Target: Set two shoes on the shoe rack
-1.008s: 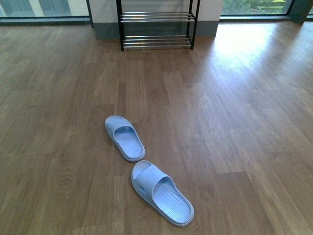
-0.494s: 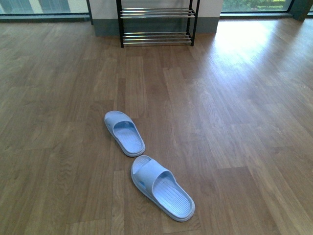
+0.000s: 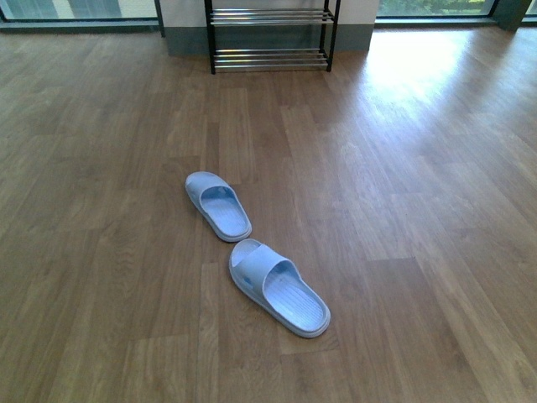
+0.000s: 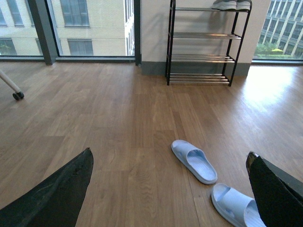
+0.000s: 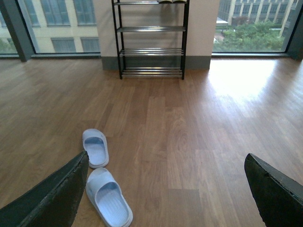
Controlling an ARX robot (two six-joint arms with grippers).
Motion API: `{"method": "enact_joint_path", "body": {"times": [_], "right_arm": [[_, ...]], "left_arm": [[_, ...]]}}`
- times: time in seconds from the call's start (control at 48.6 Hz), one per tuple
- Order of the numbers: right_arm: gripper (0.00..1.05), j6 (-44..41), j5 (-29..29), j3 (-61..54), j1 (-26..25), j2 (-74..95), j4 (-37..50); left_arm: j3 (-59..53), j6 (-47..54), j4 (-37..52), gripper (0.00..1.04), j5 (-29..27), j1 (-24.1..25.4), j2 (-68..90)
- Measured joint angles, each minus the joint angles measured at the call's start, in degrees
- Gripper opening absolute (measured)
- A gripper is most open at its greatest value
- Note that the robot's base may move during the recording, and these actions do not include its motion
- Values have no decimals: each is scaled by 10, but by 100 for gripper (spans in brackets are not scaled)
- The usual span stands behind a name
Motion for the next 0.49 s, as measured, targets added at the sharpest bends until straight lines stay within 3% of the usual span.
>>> {"method": "enact_joint_path", "body": {"times": [0.494], "right_arm": [[95, 0, 0, 0, 0, 0, 0]], "left_arm": [[0, 0, 0, 95, -1, 0, 0]]}}
